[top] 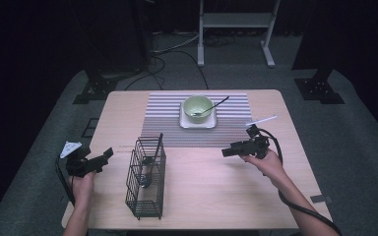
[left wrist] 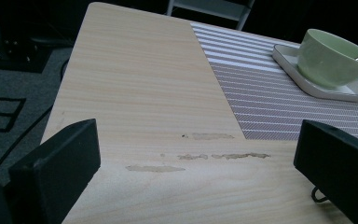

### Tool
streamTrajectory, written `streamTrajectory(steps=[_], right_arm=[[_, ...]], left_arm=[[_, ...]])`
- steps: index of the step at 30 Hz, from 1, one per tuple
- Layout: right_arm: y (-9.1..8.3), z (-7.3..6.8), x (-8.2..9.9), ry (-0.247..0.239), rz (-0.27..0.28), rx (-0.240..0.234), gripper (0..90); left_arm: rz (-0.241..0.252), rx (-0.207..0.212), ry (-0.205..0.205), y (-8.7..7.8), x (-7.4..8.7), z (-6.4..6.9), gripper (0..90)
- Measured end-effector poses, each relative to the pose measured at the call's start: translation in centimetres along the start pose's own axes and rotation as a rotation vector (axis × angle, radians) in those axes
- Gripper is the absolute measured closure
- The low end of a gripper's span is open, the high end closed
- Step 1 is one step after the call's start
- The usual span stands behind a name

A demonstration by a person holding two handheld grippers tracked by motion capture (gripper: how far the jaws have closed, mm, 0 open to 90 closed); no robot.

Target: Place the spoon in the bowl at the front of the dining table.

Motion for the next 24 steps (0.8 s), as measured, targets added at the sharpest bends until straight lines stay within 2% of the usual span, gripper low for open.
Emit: streamTrajectory(steps=[10, 24], right_arm=[[0.0, -0.5, 1.1, -0.001, 0.003, -0.016, 14.6], [-0.2, -0.4, 3.2, 0.039, 0.043, -0.041, 14.6]], left_arm=[[0.0, 0.0, 0.001, 0.0, 0.0, 0.0, 0.0], [0.011, 0.011, -0.008, -0.2, -0.1, 0.2, 0.0]])
Point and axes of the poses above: each handheld gripper's, and its own axes: y roughly forward along the jaws, x roughly out of its underside, z roughly to its right, the point moved 6 cm from there along y, roughly forward along the jaws, and after that the axes turned 2 degrees about y, right-handed, at the moved point
